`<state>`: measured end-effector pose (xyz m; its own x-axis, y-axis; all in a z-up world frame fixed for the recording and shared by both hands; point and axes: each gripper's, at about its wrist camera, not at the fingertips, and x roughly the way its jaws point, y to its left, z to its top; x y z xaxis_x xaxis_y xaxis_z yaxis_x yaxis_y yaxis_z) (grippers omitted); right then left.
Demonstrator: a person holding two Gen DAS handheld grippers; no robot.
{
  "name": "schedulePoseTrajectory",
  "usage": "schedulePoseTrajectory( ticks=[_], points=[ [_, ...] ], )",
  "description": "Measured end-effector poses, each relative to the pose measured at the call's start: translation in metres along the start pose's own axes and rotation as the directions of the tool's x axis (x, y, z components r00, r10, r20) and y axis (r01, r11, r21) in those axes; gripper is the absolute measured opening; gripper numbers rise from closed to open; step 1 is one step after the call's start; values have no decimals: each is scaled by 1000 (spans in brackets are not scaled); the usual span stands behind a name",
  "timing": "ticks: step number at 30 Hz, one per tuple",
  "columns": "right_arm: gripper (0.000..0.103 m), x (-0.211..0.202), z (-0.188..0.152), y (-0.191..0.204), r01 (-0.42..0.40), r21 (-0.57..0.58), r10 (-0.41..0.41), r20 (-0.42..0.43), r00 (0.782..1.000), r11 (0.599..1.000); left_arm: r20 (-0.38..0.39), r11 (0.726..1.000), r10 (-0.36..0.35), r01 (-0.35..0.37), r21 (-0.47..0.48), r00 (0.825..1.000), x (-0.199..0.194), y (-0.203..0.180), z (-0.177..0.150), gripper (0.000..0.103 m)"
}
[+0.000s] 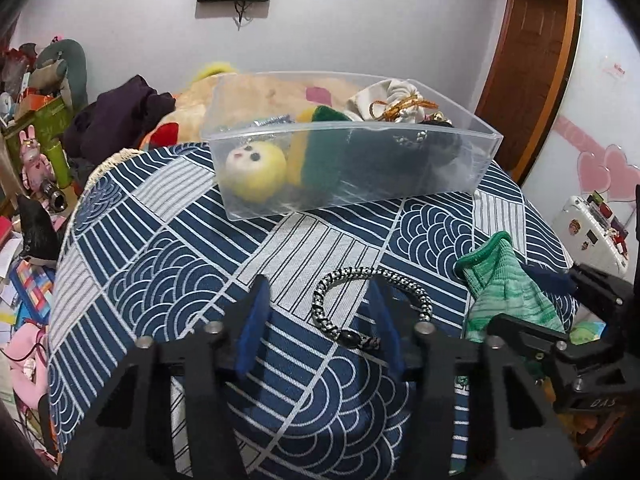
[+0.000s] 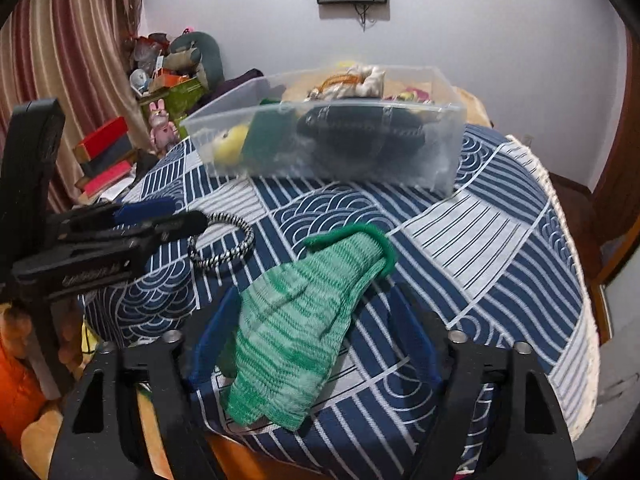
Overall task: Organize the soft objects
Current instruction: 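Grasp the beaded bracelet with the left tool while the right grasps the green knit sock, then release the bracelet into the box with the left tool while the right releases the sock there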
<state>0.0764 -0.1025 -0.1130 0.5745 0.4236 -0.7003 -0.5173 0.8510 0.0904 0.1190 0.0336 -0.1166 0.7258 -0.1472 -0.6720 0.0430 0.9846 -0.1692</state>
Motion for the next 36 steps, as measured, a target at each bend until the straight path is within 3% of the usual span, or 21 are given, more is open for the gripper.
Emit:
schedulePoseTrajectory(
  ticks=[3,6,9,10,12,22,29,36],
  points=[
    [52,0,-2,4,-9,-14,9,3,1000,1000,-23,1000,-16,17,9,1000,8,-2,1,34],
    [33,-2,-4,5,-18,-28,18,11,1000,999,-46,999,-32,32,3,998,16,-2,-1,27],
    [22,-6,-4,6,-13,-35,14,30,999,999,-42,999,-31,32,8,999,16,-2,-2,15],
    [21,-8,-3,6,-10,-35,12,38,999,999,-45,999,-43,44,8,998,16,-3,-2,9],
    [20,-11,-1,6,1,-32,0,53,999,999,-38,998,-69,69,-1,997,12,-2,-3,7],
    [19,-43,23,-5,25,-4,-24,170,985,1000,80,997,-78,78,3,994,-24,-3,15,6],
    [19,-52,53,-4,45,-10,-41,249,968,999,205,999,-39,40,-2,978,-48,6,48,6],
    [19,-45,92,0,28,-27,-18,308,951,999,270,1000,-5,13,-28,963,-49,21,82,6]
  ],
)
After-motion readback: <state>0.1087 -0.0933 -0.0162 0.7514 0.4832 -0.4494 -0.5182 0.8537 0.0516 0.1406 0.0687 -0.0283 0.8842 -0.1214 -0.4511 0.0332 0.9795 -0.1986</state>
